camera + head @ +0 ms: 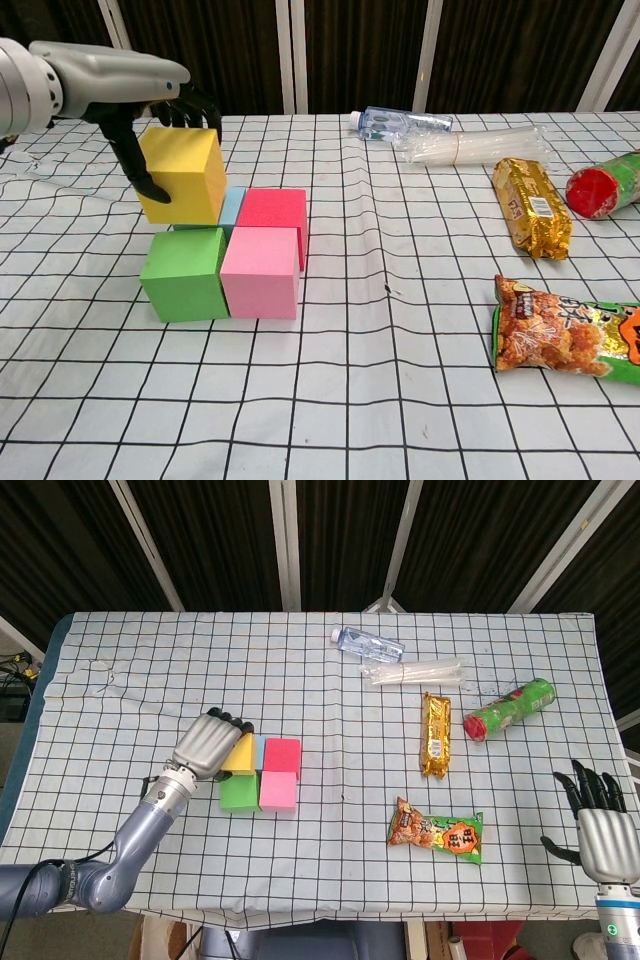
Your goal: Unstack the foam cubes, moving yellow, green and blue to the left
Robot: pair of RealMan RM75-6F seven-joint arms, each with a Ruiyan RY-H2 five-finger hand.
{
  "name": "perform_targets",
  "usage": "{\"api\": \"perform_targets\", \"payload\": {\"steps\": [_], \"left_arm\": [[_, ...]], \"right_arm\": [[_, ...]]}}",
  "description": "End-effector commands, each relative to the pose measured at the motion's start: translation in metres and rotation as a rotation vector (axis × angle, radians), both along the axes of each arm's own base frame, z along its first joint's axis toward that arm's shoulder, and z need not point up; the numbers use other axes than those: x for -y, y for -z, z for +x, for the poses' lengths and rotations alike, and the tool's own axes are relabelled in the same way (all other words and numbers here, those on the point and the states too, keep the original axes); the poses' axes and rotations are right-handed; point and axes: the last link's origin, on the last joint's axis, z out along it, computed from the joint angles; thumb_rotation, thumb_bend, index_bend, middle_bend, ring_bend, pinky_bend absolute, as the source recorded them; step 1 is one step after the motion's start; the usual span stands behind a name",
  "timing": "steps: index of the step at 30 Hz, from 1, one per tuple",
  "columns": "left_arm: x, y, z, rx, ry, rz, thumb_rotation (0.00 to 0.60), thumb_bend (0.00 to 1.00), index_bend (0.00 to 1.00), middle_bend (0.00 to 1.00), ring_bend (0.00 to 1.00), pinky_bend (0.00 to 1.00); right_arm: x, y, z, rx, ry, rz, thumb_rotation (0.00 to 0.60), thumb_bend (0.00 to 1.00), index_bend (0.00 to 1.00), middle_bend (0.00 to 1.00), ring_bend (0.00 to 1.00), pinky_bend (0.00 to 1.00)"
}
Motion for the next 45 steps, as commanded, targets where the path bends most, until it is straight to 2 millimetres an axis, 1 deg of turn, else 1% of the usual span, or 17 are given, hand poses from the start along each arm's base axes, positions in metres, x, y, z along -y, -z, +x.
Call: {"api": "perform_targets", "payload": {"steps": [1, 4, 6, 9, 14, 15, 16, 18, 20, 22, 24, 28, 31, 33, 39, 45], "left_arm": [[-0.006, -0.011, -0.004, 0.024, 0.012, 0.052, 0.6, 0.36, 0.35, 0.46, 0.32, 0.25], [-0.01, -0.024, -0.009, 0.062, 0.034, 0.121, 0.6, 0.34, 0.34, 0.45, 0.32, 0.25], [-0.013, -0.035, -0.023, 0.039, 0.039, 0.174, 0.6, 0.31, 0.33, 0.43, 0.32, 0.24], [-0.015, -0.049, -0.053, -0.071, 0.002, 0.212, 0.6, 0.27, 0.31, 0.4, 0.32, 0.24], [-0.019, -0.063, -0.085, -0.192, -0.08, 0.251, 0.6, 0.22, 0.27, 0.35, 0.3, 0.23], [-0.021, -0.064, -0.09, -0.212, -0.096, 0.26, 0.6, 0.2, 0.25, 0.31, 0.28, 0.22], [-0.022, -0.065, -0.094, -0.228, -0.109, 0.267, 0.6, 0.18, 0.21, 0.26, 0.24, 0.19], [-0.023, -0.066, -0.104, -0.269, -0.149, 0.266, 0.6, 0.12, 0.14, 0.16, 0.14, 0.13], [-0.022, -0.063, -0.107, -0.294, -0.179, 0.24, 0.6, 0.06, 0.06, 0.04, 0.04, 0.09], [-0.022, -0.06, -0.105, -0.292, -0.192, 0.208, 0.6, 0.02, 0.03, 0.0, 0.0, 0.08], [-0.021, -0.057, -0.099, -0.263, -0.186, 0.183, 0.6, 0.0, 0.03, 0.0, 0.0, 0.08], [-0.019, -0.052, -0.081, -0.154, -0.142, 0.15, 0.6, 0.0, 0.02, 0.0, 0.0, 0.09], [-0.011, -0.047, -0.067, -0.039, -0.122, 0.093, 0.6, 0.0, 0.02, 0.0, 0.0, 0.1], [-0.006, -0.047, -0.063, -0.013, -0.114, 0.061, 0.6, 0.0, 0.02, 0.0, 0.0, 0.1], [0.006, -0.043, -0.06, -0.012, -0.107, 0.017, 0.6, 0.0, 0.01, 0.0, 0.0, 0.1], [0.014, -0.028, -0.064, 0.01, -0.137, -0.01, 0.6, 0.0, 0.01, 0.0, 0.0, 0.11]], "right_arm": [[0.0, 0.001, 0.0, -0.004, 0.0, 0.002, 0.6, 0.06, 0.17, 0.02, 0.07, 0.0], [0.002, 0.003, 0.0, -0.004, 0.002, 0.008, 0.6, 0.06, 0.17, 0.02, 0.07, 0.0], [0.002, 0.003, 0.0, -0.003, 0.001, 0.008, 0.6, 0.06, 0.17, 0.02, 0.07, 0.0], [0.002, 0.004, 0.0, -0.001, 0.003, 0.009, 0.6, 0.06, 0.17, 0.02, 0.07, 0.0], [0.003, 0.005, 0.0, 0.002, 0.005, 0.016, 0.6, 0.06, 0.17, 0.02, 0.07, 0.0], [0.003, 0.006, 0.001, 0.003, 0.003, 0.016, 0.6, 0.06, 0.17, 0.02, 0.07, 0.0], [0.003, 0.006, 0.001, 0.004, 0.001, 0.017, 0.6, 0.06, 0.17, 0.02, 0.07, 0.0], [0.002, 0.006, 0.002, 0.006, -0.002, 0.017, 0.6, 0.06, 0.17, 0.02, 0.07, 0.0], [0.003, 0.006, 0.002, 0.005, -0.002, 0.017, 0.6, 0.06, 0.17, 0.02, 0.07, 0.0], [0.003, 0.006, 0.001, 0.005, 0.0, 0.019, 0.6, 0.06, 0.17, 0.02, 0.07, 0.0], [0.004, 0.007, 0.001, 0.005, 0.004, 0.02, 0.6, 0.06, 0.17, 0.02, 0.07, 0.0], [0.004, 0.007, 0.0, 0.004, 0.006, 0.018, 0.6, 0.06, 0.17, 0.02, 0.07, 0.0], [0.004, 0.007, 0.0, 0.004, 0.007, 0.019, 0.6, 0.06, 0.17, 0.02, 0.07, 0.0], [0.005, 0.007, 0.0, 0.003, 0.01, 0.02, 0.6, 0.06, 0.17, 0.02, 0.07, 0.0], [0.004, 0.008, 0.0, 0.003, 0.008, 0.027, 0.6, 0.06, 0.17, 0.02, 0.07, 0.0], [0.005, 0.008, 0.0, 0.003, 0.01, 0.024, 0.6, 0.06, 0.17, 0.02, 0.07, 0.0]]}}
